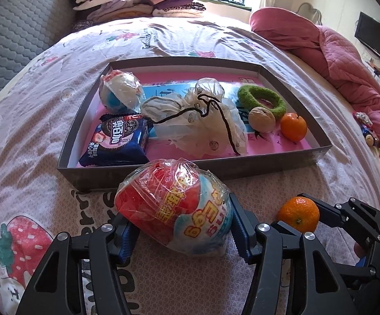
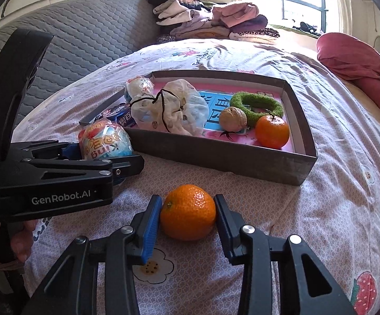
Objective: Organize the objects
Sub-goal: 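Grasp the large egg packet with the left tool while the right tool grasps the orange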
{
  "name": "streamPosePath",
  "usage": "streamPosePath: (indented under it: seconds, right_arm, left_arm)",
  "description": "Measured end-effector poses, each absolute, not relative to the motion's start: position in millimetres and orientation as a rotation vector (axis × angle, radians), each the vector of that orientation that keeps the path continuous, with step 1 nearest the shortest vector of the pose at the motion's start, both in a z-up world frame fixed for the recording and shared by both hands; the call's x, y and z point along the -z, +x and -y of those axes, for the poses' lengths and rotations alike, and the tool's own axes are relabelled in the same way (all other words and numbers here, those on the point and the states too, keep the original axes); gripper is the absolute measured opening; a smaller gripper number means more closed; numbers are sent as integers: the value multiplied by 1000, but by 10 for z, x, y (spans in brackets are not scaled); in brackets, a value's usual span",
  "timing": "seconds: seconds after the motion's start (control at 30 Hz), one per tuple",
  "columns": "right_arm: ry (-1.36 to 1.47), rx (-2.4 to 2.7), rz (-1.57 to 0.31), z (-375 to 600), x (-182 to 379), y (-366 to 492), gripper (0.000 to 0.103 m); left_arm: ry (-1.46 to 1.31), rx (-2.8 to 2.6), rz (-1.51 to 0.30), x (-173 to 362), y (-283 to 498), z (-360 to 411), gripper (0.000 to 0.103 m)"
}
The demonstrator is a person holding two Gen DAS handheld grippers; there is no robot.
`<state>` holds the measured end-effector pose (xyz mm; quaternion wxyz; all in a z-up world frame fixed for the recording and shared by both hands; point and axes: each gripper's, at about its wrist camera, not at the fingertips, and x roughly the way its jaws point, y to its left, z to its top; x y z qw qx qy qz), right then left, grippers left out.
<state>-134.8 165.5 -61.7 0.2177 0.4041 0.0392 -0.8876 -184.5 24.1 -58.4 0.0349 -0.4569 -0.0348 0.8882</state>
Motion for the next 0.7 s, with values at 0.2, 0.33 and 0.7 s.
streamPosePath:
  seconds: [0.2,0.33,0.7]
  right_arm:
    - [1120,2456,-92,-1661,603,-1344,41]
    - [1117,2458,-97,-1661,595,-1335,41]
    - [1061,2501,-139,-1665,502,-1271,40]
  left_arm:
    - [-1365,-2758,29,513,-1791,-311,62]
    - [-1350,-2772,24,464,-1763,-305,62]
    - [-1308,-2780,18,320,-1666,-328,62]
